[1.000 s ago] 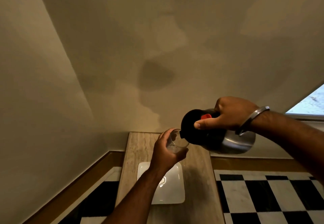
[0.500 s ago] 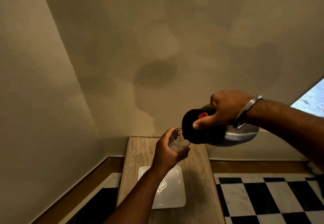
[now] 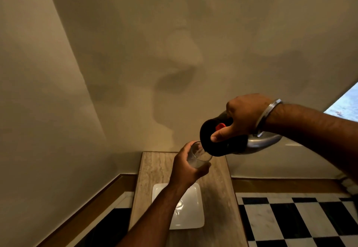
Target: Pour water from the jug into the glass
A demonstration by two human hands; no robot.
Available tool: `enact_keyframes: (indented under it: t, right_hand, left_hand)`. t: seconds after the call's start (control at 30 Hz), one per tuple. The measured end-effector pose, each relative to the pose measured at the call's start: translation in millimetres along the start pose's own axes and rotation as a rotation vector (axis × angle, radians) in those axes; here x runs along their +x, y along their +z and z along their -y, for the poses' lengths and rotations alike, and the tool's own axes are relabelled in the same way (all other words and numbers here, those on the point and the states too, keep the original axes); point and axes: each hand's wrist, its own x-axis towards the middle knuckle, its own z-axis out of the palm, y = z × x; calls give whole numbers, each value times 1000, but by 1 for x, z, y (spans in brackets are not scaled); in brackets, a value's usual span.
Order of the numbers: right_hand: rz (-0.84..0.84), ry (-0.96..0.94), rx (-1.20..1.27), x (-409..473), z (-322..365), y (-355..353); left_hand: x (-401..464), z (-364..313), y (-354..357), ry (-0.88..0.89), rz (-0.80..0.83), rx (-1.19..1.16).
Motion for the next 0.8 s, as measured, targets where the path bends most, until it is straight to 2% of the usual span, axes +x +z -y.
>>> enact_keyframes:
  t: [0.8]
  right_hand:
    - [-75,-55,-114,-7,-2,1]
  left_hand:
    - [-3,-1,4,22,-50,30]
